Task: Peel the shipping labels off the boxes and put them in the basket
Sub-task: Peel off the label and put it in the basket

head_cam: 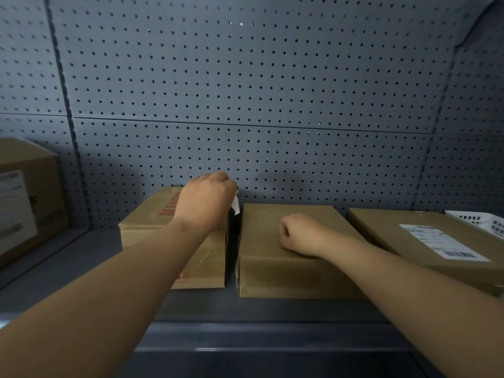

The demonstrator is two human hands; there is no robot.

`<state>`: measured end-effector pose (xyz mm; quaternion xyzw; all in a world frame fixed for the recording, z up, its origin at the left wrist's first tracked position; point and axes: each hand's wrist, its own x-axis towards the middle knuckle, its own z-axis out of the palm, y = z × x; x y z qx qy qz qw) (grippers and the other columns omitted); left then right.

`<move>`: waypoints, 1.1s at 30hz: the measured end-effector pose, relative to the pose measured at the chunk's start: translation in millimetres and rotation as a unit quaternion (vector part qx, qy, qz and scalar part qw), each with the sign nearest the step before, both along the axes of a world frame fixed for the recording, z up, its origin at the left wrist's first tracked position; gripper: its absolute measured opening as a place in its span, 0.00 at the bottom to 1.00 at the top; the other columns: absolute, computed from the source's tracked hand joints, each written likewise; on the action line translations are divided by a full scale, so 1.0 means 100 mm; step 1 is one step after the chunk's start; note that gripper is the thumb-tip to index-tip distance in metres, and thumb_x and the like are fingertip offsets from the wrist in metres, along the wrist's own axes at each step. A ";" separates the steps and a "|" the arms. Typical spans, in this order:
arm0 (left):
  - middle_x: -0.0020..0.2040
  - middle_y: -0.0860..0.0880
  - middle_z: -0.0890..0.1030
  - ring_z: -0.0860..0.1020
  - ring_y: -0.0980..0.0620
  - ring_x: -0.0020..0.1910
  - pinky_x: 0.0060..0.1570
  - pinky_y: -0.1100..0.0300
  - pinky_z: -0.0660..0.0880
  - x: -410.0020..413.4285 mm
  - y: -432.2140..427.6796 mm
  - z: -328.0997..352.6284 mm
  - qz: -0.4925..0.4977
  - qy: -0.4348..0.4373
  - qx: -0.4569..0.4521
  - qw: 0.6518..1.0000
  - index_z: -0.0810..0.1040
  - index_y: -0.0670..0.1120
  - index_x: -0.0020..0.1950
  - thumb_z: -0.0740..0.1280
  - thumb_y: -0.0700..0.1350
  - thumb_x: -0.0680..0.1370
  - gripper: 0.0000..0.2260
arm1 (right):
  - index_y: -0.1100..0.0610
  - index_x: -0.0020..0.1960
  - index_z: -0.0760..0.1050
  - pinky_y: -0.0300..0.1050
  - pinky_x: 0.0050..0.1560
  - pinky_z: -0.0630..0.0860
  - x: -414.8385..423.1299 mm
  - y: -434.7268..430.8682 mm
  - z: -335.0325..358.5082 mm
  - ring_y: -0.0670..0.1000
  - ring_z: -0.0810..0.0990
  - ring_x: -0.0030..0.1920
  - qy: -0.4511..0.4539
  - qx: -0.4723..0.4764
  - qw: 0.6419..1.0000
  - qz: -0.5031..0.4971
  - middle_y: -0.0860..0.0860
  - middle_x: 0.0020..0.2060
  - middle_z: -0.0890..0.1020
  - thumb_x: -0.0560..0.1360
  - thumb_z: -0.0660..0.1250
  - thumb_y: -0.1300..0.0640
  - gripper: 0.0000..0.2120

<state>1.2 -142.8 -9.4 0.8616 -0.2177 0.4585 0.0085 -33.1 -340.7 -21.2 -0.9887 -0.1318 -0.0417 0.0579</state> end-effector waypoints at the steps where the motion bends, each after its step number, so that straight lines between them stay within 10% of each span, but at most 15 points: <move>1: 0.35 0.45 0.80 0.76 0.44 0.28 0.30 0.59 0.67 0.00 0.01 0.00 -0.007 -0.002 -0.007 1.000 0.80 0.42 0.35 0.74 0.34 0.66 0.05 | 0.59 0.49 0.76 0.43 0.47 0.74 -0.02 0.06 -0.01 0.49 0.73 0.44 0.008 0.005 0.999 0.032 0.49 0.44 0.74 0.77 0.62 0.58 0.06; 9: 0.37 0.44 0.81 0.77 0.42 0.29 0.31 0.55 0.71 0.03 0.05 -0.01 -0.024 -0.005 -0.033 0.999 0.80 0.41 0.36 0.72 0.35 0.68 0.04 | 0.55 0.31 0.64 0.41 0.29 0.63 0.58 0.17 0.03 0.50 0.68 0.32 0.003 -0.009 0.998 -0.063 0.50 0.31 0.68 0.76 0.58 0.63 0.15; 16: 0.34 0.45 0.79 0.76 0.43 0.28 0.30 0.56 0.70 0.10 0.06 -0.02 -0.038 0.001 -0.039 0.999 0.78 0.42 0.31 0.70 0.36 0.67 0.05 | 0.60 0.56 0.76 0.44 0.46 0.73 0.84 0.41 0.07 0.57 0.77 0.52 0.026 0.000 0.996 -0.088 0.57 0.50 0.78 0.79 0.57 0.61 0.11; 20: 0.34 0.45 0.79 0.76 0.44 0.27 0.30 0.57 0.70 0.13 0.08 -0.02 -0.036 0.005 -0.039 0.999 0.78 0.43 0.30 0.72 0.35 0.66 0.07 | 0.57 0.46 0.75 0.42 0.39 0.70 0.89 0.54 0.03 0.55 0.74 0.46 0.035 0.003 0.998 -0.053 0.56 0.47 0.78 0.79 0.57 0.61 0.08; 23: 0.33 0.46 0.79 0.75 0.44 0.26 0.30 0.59 0.67 0.14 0.06 -0.02 -0.025 0.008 -0.038 0.999 0.78 0.43 0.30 0.72 0.36 0.65 0.06 | 0.62 0.57 0.75 0.44 0.47 0.72 0.91 0.47 0.05 0.55 0.75 0.48 0.025 0.009 0.995 -0.099 0.58 0.55 0.78 0.79 0.56 0.64 0.12; 27: 0.33 0.45 0.80 0.76 0.43 0.27 0.29 0.59 0.65 0.13 0.09 -0.01 -0.024 0.005 -0.037 0.999 0.78 0.42 0.31 0.72 0.36 0.66 0.05 | 0.58 0.41 0.75 0.41 0.36 0.68 0.62 0.59 0.05 0.52 0.72 0.42 0.050 0.034 0.998 0.036 0.52 0.37 0.74 0.78 0.60 0.61 0.08; 33: 0.35 0.45 0.81 0.77 0.43 0.28 0.31 0.59 0.65 0.08 0.12 0.00 -0.024 0.010 -0.039 0.999 0.79 0.43 0.31 0.73 0.35 0.67 0.06 | 0.57 0.51 0.77 0.41 0.48 0.73 0.34 0.28 0.15 0.50 0.76 0.47 0.076 0.044 0.994 0.061 0.54 0.52 0.80 0.77 0.64 0.60 0.05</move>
